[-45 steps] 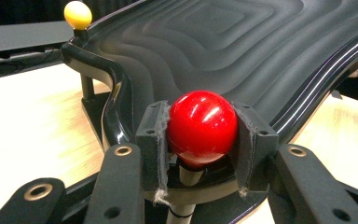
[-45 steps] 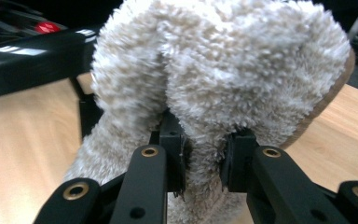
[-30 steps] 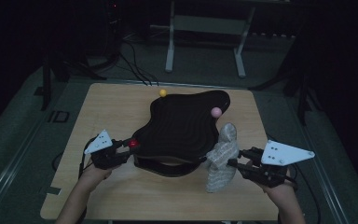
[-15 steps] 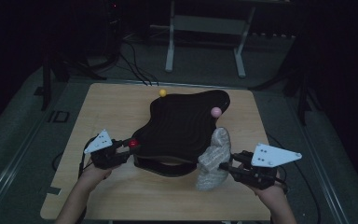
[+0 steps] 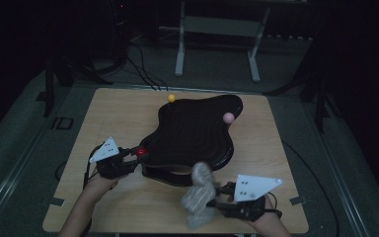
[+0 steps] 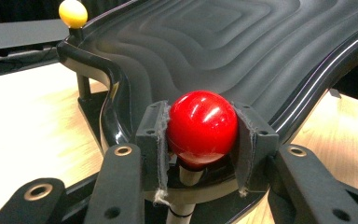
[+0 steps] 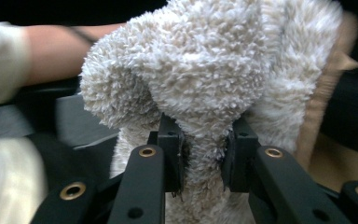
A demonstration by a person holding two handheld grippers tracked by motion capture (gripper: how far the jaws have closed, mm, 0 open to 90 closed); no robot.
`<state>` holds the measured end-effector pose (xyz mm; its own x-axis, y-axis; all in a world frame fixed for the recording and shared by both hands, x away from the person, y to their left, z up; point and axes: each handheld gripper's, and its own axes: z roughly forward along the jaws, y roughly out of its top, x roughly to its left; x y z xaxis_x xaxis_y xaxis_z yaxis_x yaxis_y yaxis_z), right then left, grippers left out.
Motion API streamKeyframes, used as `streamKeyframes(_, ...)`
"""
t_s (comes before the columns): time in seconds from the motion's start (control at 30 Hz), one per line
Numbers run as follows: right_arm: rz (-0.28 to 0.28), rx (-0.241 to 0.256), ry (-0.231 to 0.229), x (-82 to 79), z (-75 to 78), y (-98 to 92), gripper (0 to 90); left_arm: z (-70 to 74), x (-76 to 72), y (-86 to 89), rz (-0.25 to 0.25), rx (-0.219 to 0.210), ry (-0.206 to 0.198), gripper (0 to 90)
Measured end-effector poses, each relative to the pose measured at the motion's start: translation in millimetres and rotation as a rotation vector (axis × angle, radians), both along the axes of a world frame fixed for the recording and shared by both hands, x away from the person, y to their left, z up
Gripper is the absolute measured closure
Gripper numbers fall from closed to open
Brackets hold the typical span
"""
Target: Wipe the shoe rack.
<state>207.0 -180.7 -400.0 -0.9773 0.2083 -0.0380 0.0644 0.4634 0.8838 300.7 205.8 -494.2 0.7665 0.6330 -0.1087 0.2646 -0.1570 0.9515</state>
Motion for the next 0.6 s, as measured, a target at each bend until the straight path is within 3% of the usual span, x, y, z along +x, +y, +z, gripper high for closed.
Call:
streamKeyframes(0.07,0.079,0.021,0.02,-6.4,0.6,6.1,72.1,0.2,0.0,0.0,0.0,0.001,0.001,59.8)
streamKeyframes(0.13,0.076,0.02,0.022,-6.7,3.2,4.6,71.8,0.2,-0.1,0.0,0.0,0.001,0.0,59.8)
streamKeyframes(0.2,0.006,0.041,0.022,-1.4,5.3,-4.7,71.8,0.1,-0.1,0.1,0.0,0.001,0.0,59.8)
streamKeyframes(0.23,0.006,0.041,0.022,-1.4,5.3,-4.7,71.8,0.2,0.1,0.1,-0.001,0.001,0.001,59.8)
streamKeyframes(0.27,-0.047,0.036,0.019,1.8,6.3,-10.9,71.8,0.4,0.2,0.1,-0.002,0.003,0.0,59.8)
streamKeyframes(0.3,-0.159,0.046,0.004,7.7,10.1,-25.9,71.8,0.2,0.2,0.2,-0.003,0.002,0.0,59.9)
streamKeyframes(0.4,-0.306,0.071,-0.026,13.2,19.9,-44.7,71.8,0.2,0.7,0.6,-0.006,0.001,0.002,59.8)
streamKeyframes(0.47,-0.351,0.089,-0.024,15.6,23.5,-51.0,71.8,0.1,0.7,0.6,-0.006,0.0,0.003,59.9)
streamKeyframes(0.53,-0.39,0.07,-0.03,17.8,19.1,-50.8,72.3,0.2,0.7,0.6,-0.008,0.001,0.004,59.9)
streamKeyframes(0.6,-0.376,0.059,-0.003,19.3,9.1,-47.8,72.4,0.3,0.6,0.5,-0.007,0.001,0.005,59.9)
